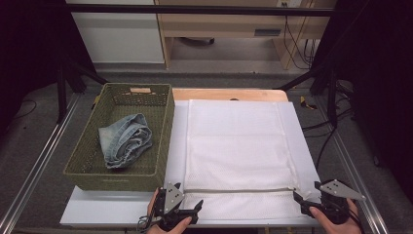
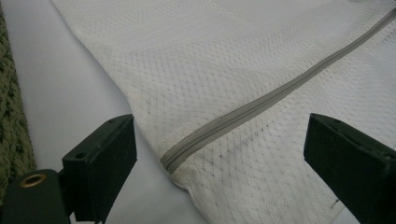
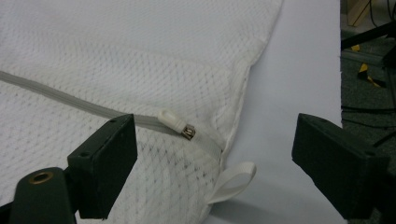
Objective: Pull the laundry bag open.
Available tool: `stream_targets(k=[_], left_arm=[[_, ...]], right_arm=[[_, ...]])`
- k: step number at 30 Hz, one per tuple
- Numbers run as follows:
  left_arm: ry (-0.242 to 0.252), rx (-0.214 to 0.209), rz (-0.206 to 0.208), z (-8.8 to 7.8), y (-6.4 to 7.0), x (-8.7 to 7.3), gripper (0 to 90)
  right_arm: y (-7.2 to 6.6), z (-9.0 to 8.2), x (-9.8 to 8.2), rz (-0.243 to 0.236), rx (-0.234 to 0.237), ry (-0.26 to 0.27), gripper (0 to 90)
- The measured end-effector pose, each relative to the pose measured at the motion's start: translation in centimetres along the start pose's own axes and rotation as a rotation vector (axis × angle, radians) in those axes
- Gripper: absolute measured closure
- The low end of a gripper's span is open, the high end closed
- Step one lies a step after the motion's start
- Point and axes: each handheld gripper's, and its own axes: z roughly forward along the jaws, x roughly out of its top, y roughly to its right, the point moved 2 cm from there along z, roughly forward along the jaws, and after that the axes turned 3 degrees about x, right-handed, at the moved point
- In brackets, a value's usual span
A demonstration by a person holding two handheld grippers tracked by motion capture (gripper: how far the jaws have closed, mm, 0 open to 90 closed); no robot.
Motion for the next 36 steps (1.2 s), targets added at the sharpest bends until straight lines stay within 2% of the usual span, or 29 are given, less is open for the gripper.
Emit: stream_targets(k=[6,7,12,14,20,26,28,30,32,36], left_arm=[[0.003,-0.006,-0.002,0.0,0.0,0.0,8.5],[0.005,-0.008,-0.002,0.0,0.0,0.0,8.4],[0.004,-0.013,0.004,0.1,0.1,-0.1,8.1],[0.003,-0.014,0.005,0.1,0.2,-0.1,8.1],[0.001,-0.017,0.008,0.2,0.2,-0.1,8.1],[0.001,-0.012,0.007,0.2,0.3,-0.1,8.0],[0.003,-0.012,0.005,0.2,0.2,-0.1,8.0],[0.001,-0.011,0.006,0.2,0.3,-0.1,8.0],[0.001,-0.013,0.007,0.2,0.3,-0.1,8.0],[0.0,-0.014,0.005,0.2,0.3,-0.1,8.0]], right_arm=[[0.1,-0.3,-0.4,0.014,0.013,-0.003,20.3],[0.2,-0.5,-0.5,0.035,0.028,0.002,22.3],[0.7,-1.0,-0.3,0.057,0.026,0.051,31.7],[0.8,-1.0,-0.4,0.058,0.024,0.052,35.0],[1.2,-0.6,-0.5,0.074,0.02,0.029,39.7],[2.0,1.1,-0.7,0.079,0.038,-0.036,47.2],[1.8,1.5,-0.7,0.077,0.055,-0.053,47.5],[1.6,1.6,-0.7,0.059,0.061,-0.057,48.3],[1.6,1.6,-0.7,0.061,0.063,-0.06,48.4],[1.1,2.1,-0.8,0.045,0.073,-0.093,48.7]])
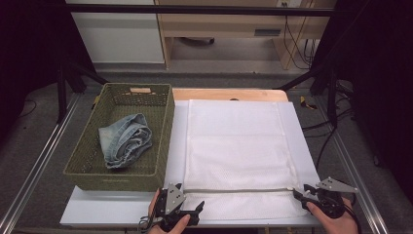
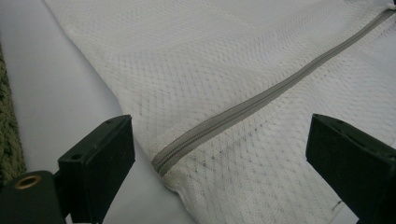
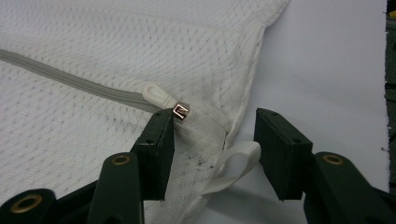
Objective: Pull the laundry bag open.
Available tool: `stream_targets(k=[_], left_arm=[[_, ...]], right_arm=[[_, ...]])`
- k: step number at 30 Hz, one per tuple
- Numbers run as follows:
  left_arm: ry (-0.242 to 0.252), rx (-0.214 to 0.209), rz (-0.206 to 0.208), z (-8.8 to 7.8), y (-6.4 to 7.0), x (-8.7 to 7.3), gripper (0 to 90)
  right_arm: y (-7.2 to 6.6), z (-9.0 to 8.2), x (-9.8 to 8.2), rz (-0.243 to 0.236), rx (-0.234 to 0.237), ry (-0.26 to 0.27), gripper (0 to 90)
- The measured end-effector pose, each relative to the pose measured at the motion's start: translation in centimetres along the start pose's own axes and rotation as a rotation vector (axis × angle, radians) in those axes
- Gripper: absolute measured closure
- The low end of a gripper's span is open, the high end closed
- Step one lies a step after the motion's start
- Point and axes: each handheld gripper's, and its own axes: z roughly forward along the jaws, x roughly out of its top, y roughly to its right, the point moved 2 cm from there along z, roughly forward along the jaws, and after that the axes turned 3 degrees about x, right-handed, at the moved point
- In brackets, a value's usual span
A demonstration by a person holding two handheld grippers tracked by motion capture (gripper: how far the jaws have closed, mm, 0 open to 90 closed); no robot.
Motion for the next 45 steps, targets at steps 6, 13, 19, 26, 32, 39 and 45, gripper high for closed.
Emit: stream_targets(k=[6,13,19,26,32,39,45], left_arm=[[0.006,0.007,-0.004,-0.1,-0.1,0.0,7.9],[0.023,0.013,-0.006,-0.2,-0.1,0.2,7.9],[0.033,0.011,-0.012,-0.2,-0.2,0.3,7.8],[0.06,0.002,-0.013,-0.5,-0.2,0.5,8.0],[0.082,-0.013,-0.02,-0.5,-0.4,0.7,6.8],[0.083,-0.039,-0.02,-0.4,-0.2,0.7,5.2],[0.095,-0.052,-0.018,-0.5,0.0,0.9,5.3]], right_arm=[[-0.3,0.4,0.1,-0.019,-0.012,-0.025,52.8],[-0.7,0.7,0.2,-0.062,-0.029,-0.054,59.3],[-1.2,1.0,0.5,-0.099,-0.038,-0.073,73.6],[-1.4,1.0,0.7,-0.117,-0.034,-0.066,81.1],[-1.7,0.5,1.3,-0.135,-0.016,0.017,81.2],[-1.9,0.2,1.5,-0.151,-0.013,0.046,81.2],[-2.2,0.1,1.6,-0.188,-0.019,0.066,81.2]])
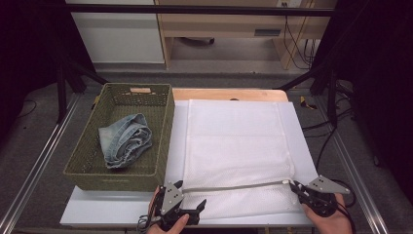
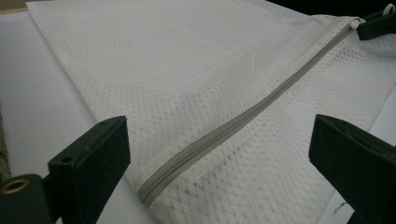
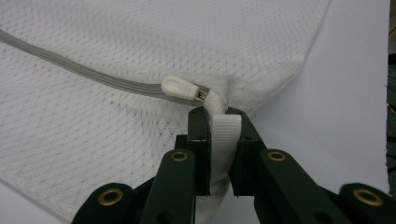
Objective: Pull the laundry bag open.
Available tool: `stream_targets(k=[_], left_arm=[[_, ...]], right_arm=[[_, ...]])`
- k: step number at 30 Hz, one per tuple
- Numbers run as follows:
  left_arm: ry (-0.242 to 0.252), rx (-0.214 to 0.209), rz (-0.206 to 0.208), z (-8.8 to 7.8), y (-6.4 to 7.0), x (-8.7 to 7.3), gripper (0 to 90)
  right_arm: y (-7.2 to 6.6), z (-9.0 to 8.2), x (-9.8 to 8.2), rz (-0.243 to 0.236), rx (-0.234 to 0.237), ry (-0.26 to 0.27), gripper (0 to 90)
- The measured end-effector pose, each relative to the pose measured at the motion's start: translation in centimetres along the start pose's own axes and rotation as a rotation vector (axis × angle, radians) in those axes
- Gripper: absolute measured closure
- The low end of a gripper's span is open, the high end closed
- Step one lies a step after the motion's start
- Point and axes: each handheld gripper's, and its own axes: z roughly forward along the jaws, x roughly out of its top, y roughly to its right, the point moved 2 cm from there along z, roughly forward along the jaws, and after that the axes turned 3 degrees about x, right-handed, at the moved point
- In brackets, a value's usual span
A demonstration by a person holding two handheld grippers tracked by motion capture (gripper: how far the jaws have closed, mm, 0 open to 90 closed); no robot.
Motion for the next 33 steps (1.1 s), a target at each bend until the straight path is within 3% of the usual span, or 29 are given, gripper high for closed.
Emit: stream_targets(k=[10,11,16,25,28,33], left_arm=[[0.029,-0.051,0.008,0.2,0.9,0.7,6.1],[0.049,-0.054,0.006,0.2,1.1,0.9,6.1],[0.079,-0.059,0.042,0.5,2.1,2.3,6.0],[0.103,-0.121,0.037,3.8,4.0,6.1,6.3],[0.116,-0.123,0.012,4.7,4.4,6.6,7.3],[0.191,-0.066,0.019,6.2,5.7,8.4,10.2]], right_arm=[[-0.1,0.0,0.0,-0.003,0.008,0.023,81.2],[-0.1,0.0,0.0,-0.001,0.01,0.026,81.1],[-0.1,-0.1,0.0,-0.006,0.011,0.039,81.1],[-0.2,-0.5,0.2,-0.015,0.009,0.078,81.1],[-0.2,-0.7,0.3,-0.013,0.004,0.098,81.1],[-0.2,-0.8,0.5,-0.024,0.0,0.117,81.1]])
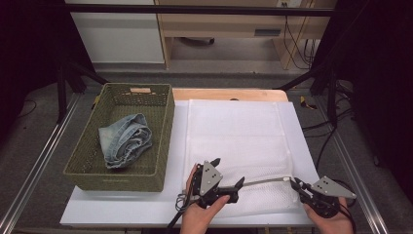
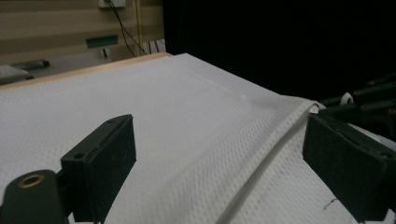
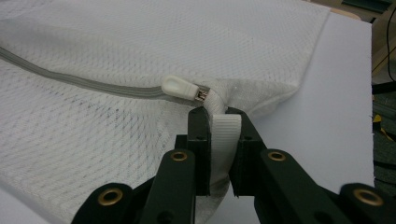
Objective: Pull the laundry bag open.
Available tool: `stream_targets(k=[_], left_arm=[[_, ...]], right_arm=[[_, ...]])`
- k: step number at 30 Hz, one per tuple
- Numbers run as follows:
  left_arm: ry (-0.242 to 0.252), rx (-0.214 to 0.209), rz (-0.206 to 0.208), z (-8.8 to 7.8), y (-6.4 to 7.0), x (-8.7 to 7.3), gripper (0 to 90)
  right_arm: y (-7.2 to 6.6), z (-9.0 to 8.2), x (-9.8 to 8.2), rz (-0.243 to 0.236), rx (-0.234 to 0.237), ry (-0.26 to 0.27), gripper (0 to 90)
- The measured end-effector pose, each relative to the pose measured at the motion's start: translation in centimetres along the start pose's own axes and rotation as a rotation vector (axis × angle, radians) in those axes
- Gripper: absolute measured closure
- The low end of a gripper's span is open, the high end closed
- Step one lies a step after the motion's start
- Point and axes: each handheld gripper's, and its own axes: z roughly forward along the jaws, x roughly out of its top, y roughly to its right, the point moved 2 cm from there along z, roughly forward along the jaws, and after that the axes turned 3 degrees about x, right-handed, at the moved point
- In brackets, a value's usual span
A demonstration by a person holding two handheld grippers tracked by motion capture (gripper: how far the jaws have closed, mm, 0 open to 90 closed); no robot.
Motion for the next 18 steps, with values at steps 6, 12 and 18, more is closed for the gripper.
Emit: stream_targets(k=[6,12,18], left_arm=[[-0.005,-0.041,-0.008,1.6,1.5,1.4,9.0],[-0.013,-0.09,-0.04,3.3,2.7,1.9,8.1],[0.041,-0.058,-0.112,4.9,2.0,3.1,9.4]], right_arm=[[0.0,0.0,0.0,-0.005,0.0,0.006,81.1],[0.0,-0.1,0.1,0.001,0.004,0.017,81.1],[0.0,-0.1,0.2,0.0,0.009,0.022,81.0]])
